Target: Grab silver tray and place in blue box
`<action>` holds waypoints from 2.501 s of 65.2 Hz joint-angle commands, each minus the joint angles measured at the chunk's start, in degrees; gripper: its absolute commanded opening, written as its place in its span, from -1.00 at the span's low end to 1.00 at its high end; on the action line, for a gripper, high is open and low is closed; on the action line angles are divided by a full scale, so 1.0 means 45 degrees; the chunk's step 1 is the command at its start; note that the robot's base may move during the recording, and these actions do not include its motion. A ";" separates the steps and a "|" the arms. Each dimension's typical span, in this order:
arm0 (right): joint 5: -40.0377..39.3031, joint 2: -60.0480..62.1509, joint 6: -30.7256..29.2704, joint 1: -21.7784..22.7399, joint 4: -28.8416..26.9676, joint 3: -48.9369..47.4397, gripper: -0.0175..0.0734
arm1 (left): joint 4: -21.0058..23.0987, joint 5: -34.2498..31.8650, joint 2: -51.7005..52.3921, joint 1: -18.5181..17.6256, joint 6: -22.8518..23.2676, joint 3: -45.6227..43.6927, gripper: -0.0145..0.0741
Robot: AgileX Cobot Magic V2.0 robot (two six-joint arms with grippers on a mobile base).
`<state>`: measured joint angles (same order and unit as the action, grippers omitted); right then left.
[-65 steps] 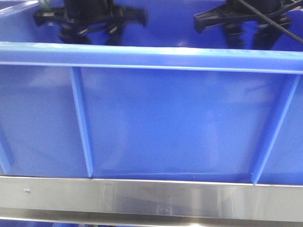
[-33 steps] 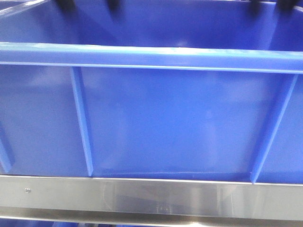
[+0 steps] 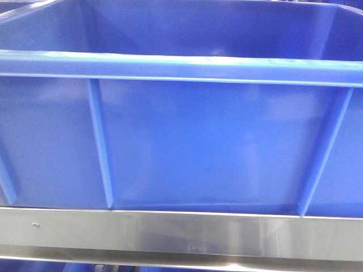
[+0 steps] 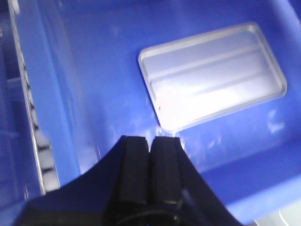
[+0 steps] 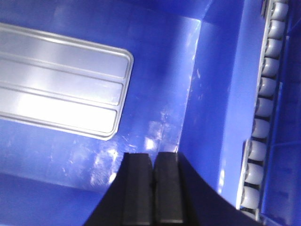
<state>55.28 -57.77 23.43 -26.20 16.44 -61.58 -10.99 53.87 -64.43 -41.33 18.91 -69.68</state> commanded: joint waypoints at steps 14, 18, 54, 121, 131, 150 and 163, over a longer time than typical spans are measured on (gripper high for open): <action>-0.3427 0.2399 -0.0348 -0.0044 0.0347 0.1968 -0.49 | -0.0153 -0.4885 0.3270 -0.0061 -0.0053 0.3133 -0.89; -0.3818 0.3075 -0.0500 -0.0069 0.0347 0.2285 -0.49 | -0.0151 -0.5374 0.3955 -0.0061 -0.0147 0.3717 -0.89; -0.5211 0.9353 -0.1135 -0.0581 0.0453 0.4154 -0.49 | -0.0019 -0.5998 1.0639 -0.0061 -0.2207 0.5678 -0.89; -0.5524 0.9569 -0.1135 -0.0581 0.0484 0.4604 -0.49 | 0.1453 -0.9082 1.1684 0.4428 -0.2514 0.8939 -0.89; -0.5524 0.9569 -0.1135 -0.0581 0.0484 0.4604 -0.49 | 0.2559 -1.1365 1.3528 0.7273 -0.3348 1.2040 -0.89; -0.5524 0.9569 -0.1135 -0.0581 0.0484 0.4632 -0.49 | 0.2443 -1.4033 1.4700 0.7349 -0.2705 1.5776 -0.89; -0.5524 0.9569 -0.1135 -0.0581 0.0484 0.4646 -0.49 | 0.2443 -1.3832 1.4700 0.6938 -0.2705 1.5810 -0.89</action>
<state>35.53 -13.99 18.98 -28.79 17.27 -39.45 0.00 -3.46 0.57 -9.61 6.16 1.72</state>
